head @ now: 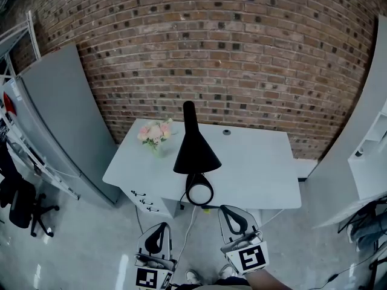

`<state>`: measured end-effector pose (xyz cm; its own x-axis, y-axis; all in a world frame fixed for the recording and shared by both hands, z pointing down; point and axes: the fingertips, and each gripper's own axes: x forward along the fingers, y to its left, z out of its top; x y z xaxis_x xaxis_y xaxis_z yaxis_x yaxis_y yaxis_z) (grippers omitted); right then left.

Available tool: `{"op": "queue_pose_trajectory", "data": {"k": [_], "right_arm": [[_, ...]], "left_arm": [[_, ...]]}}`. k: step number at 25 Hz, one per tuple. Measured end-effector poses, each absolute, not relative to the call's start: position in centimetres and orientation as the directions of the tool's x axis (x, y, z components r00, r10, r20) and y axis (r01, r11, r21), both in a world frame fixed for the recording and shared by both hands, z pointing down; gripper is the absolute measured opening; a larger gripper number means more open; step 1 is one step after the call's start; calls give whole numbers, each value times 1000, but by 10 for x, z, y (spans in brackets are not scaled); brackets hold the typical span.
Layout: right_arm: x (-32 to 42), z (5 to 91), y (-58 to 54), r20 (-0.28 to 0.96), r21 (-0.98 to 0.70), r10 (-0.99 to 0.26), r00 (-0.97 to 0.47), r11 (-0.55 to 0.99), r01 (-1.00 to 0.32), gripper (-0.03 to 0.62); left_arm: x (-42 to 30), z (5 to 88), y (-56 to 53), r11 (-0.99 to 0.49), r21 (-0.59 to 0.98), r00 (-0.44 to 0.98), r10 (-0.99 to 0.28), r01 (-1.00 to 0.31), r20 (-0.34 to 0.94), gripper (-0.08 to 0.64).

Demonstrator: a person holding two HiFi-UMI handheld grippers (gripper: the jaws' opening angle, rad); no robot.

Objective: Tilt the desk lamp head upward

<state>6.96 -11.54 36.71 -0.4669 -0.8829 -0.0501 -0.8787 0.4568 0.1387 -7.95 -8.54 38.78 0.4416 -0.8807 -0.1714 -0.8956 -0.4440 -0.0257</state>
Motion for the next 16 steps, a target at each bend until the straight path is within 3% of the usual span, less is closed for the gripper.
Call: {"op": "queue_pose_trajectory", "data": {"k": [16], "right_arm": [[63, 367, -113, -46, 149, -874, -484, 473, -868, 18]], "left_arm": [[-74, 386, -88, -452, -29, 449, -876, -892, -177, 8]]}}
